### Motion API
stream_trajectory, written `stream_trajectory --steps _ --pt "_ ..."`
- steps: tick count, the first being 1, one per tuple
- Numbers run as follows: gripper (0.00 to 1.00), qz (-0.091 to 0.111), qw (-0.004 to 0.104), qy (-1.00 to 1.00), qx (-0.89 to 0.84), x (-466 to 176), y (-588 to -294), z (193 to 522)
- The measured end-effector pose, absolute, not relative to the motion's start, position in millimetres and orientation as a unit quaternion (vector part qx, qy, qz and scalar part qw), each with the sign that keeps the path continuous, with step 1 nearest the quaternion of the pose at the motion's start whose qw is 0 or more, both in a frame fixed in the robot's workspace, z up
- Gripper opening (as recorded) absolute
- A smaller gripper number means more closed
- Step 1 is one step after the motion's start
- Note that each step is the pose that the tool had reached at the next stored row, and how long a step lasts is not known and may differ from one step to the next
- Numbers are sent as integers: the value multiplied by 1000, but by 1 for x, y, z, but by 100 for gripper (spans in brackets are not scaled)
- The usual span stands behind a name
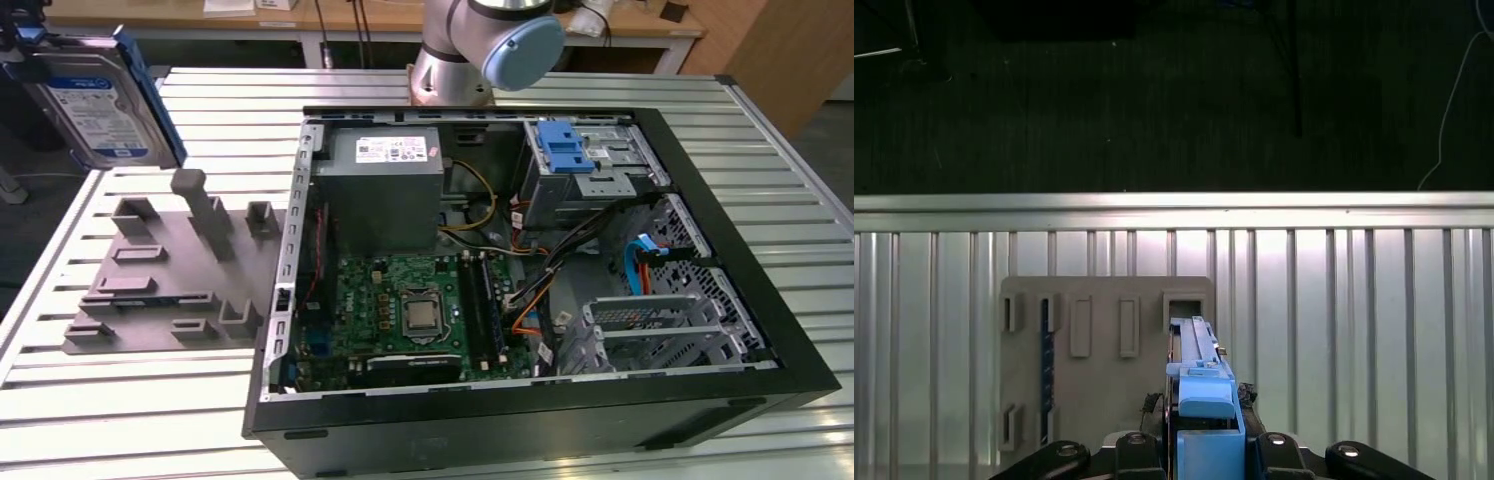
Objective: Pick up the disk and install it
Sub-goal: 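Pick up the disk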
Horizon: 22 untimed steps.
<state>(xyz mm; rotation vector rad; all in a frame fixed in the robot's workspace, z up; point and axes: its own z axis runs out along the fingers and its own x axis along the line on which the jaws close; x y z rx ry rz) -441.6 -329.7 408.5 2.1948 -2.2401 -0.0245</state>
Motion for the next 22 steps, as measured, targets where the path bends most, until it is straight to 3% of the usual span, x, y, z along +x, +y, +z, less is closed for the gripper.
stream_trajectory --steps 22 --pt "36 -8 3 -714 700 -442 -330 438"
